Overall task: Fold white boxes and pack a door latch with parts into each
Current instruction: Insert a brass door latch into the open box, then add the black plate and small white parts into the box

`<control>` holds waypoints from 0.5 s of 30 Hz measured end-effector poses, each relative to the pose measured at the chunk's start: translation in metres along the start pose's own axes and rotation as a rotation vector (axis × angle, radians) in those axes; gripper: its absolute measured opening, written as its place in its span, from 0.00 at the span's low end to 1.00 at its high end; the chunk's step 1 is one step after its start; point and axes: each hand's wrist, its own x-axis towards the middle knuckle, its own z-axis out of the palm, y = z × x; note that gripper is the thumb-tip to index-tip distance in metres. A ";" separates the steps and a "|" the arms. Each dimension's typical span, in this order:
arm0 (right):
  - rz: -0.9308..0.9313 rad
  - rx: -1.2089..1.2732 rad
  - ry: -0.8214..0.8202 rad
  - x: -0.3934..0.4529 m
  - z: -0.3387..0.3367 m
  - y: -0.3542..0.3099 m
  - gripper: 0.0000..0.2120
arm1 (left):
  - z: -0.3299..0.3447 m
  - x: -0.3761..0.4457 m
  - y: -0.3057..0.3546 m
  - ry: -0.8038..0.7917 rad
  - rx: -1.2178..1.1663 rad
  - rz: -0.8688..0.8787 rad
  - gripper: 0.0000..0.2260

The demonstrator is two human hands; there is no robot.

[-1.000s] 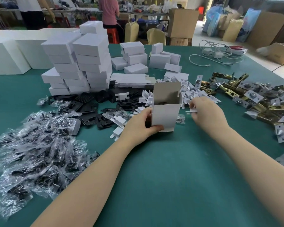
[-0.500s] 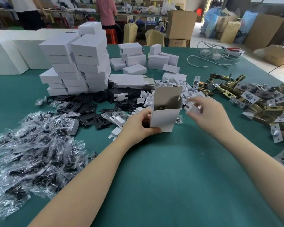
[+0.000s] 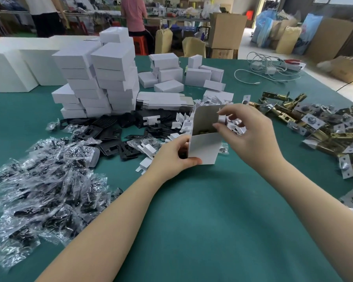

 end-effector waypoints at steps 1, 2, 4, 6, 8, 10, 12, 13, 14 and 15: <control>-0.013 -0.053 0.009 -0.001 0.002 0.001 0.07 | 0.000 0.000 0.000 -0.001 -0.001 -0.001 0.23; -0.019 -0.103 0.014 -0.003 0.004 0.003 0.06 | 0.000 0.000 0.001 -0.003 -0.002 -0.001 0.23; 0.023 -0.156 0.010 -0.007 0.010 0.004 0.04 | 0.000 0.000 0.001 -0.009 0.000 -0.002 0.23; 0.102 -0.116 0.024 -0.012 0.016 0.006 0.05 | -0.001 0.000 0.001 -0.008 0.009 -0.008 0.24; 0.156 -0.072 0.085 -0.019 0.024 0.007 0.09 | -0.001 -0.001 0.002 -0.002 0.015 -0.017 0.24; 0.218 -0.031 0.095 -0.027 0.034 0.009 0.18 | 0.000 -0.003 0.005 0.015 0.038 -0.013 0.24; 0.282 0.061 0.016 -0.036 0.044 0.012 0.28 | 0.002 -0.004 0.006 0.046 0.060 0.013 0.25; 0.320 0.134 -0.037 -0.041 0.047 0.013 0.35 | 0.004 -0.003 0.004 0.072 0.049 0.037 0.26; 0.361 0.205 -0.079 -0.046 0.051 0.014 0.42 | 0.005 -0.004 0.004 0.103 0.027 0.067 0.27; 0.394 0.238 -0.106 -0.052 0.054 0.016 0.48 | 0.006 -0.004 0.004 0.136 0.009 0.098 0.27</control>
